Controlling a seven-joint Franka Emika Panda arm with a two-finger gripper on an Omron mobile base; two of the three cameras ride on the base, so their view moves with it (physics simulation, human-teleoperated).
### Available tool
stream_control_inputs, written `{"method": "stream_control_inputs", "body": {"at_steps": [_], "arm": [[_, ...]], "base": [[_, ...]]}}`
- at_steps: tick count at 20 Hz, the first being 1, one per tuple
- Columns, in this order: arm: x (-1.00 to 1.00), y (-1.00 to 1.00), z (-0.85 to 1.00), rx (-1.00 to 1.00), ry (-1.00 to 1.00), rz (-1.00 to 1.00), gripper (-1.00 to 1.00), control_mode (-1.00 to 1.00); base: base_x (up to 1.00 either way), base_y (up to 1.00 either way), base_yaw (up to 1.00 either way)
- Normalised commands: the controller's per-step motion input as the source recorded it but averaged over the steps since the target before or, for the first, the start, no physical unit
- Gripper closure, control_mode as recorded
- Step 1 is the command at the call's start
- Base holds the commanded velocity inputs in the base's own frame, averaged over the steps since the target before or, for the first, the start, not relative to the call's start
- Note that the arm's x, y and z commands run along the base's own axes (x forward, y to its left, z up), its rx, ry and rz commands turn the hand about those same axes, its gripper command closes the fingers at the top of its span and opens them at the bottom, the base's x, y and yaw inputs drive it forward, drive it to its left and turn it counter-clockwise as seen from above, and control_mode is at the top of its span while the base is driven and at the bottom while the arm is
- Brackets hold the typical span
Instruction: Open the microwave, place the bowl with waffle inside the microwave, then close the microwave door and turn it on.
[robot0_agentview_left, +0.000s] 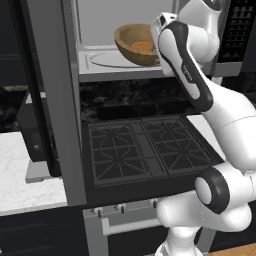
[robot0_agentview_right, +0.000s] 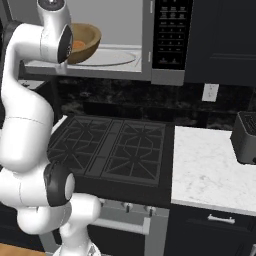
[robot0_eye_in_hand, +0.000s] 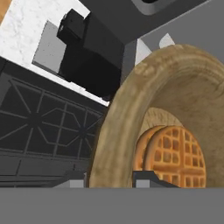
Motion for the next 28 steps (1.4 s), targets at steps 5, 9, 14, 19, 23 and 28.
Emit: {"method": "stream_control_inputs", "body": {"at_steps": [5, 9, 14, 19, 23, 28], "arm": [[0.64, -0.12, -0.19, 0.0, 0.01, -0.01, 1.0, -1.0], [0.73, -0.17, -0.18, 0.0, 0.0, 0.0, 1.0, -1.0], [0.7, -0.18, -0.13, 0.0, 0.0, 0.0, 1.0, -1.0], [0.65, -0.05, -0.02, 0.0, 0.0, 0.0, 1.0, -1.0], [0.59, 0.0, 0.0, 0.0, 0.0, 0.0, 1.0, -1.0], [0.53, 0.0, -0.16, 0.0, 0.0, 0.0, 1.0, -1.0]], "base": [[0.0, 0.0, 0.0], [0.0, 0.0, 0.0], [0.0, 0.0, 0.0], [0.0, 0.0, 0.0], [0.0, 0.0, 0.0], [0.0, 0.0, 0.0]]}}
